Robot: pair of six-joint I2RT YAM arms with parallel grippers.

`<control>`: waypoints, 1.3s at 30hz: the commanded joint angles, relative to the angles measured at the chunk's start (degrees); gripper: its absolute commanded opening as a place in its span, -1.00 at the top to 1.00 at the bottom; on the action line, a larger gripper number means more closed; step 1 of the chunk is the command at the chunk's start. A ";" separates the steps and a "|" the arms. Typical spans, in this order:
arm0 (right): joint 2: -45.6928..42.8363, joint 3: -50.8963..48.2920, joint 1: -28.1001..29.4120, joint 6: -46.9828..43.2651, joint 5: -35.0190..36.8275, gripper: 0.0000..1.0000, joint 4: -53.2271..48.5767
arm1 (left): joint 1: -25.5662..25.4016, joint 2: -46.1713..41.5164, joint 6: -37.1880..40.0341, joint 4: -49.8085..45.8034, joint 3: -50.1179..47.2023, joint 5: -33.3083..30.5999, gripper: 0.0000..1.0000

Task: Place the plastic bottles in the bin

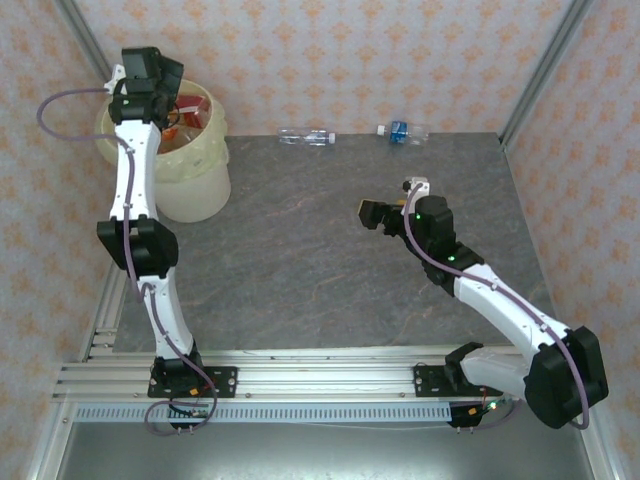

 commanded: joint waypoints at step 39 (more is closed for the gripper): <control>9.17 14.76 -12.75 8.34 0.21 -0.99 -12.23 | -38.28 -38.54 35.71 21.32 -48.71 -0.94 -1.00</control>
